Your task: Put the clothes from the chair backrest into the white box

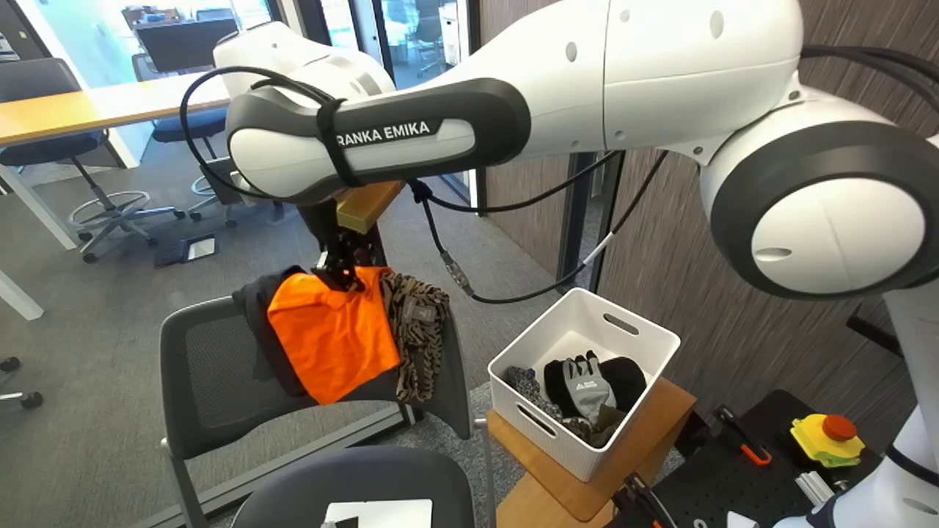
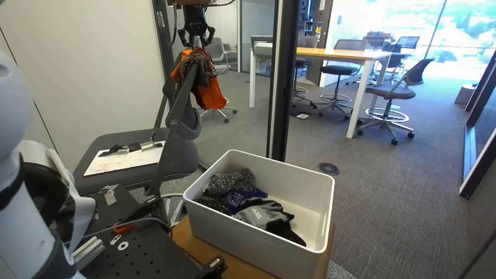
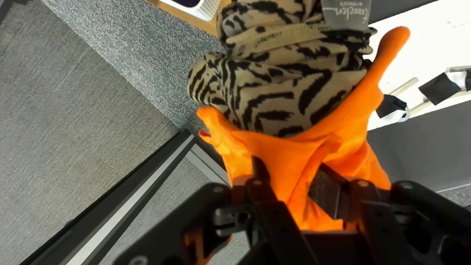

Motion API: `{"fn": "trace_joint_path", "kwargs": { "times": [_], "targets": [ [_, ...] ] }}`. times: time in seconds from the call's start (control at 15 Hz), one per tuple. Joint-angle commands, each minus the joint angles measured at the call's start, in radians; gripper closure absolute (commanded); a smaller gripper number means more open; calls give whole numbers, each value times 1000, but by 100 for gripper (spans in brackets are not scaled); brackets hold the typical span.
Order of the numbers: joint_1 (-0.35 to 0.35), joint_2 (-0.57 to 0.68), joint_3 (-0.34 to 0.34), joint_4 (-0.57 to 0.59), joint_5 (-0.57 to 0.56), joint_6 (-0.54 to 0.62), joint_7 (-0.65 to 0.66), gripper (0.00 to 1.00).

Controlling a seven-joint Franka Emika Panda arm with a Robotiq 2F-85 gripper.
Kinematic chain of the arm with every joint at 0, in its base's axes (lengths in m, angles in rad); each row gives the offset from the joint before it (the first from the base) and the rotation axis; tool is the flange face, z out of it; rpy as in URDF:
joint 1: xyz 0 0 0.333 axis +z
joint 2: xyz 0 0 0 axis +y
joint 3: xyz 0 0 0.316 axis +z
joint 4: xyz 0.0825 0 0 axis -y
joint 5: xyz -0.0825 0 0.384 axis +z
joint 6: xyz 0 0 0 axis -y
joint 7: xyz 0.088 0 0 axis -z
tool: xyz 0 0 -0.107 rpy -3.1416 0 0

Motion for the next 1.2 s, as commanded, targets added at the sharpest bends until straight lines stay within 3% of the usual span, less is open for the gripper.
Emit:
{"fn": "trace_joint_path", "kwargs": {
  "times": [0.0, 0.33, 0.67, 1.13],
  "targets": [
    [7, -1, -15, 55, -18, -10, 33, 92],
    [-13, -45, -27, 41, -5, 4, 91, 89],
    [-81, -159, -23, -35, 50, 46, 149, 89],
    [-215, -459, -48, -313, 166, 209, 297, 90]
  ]
}}
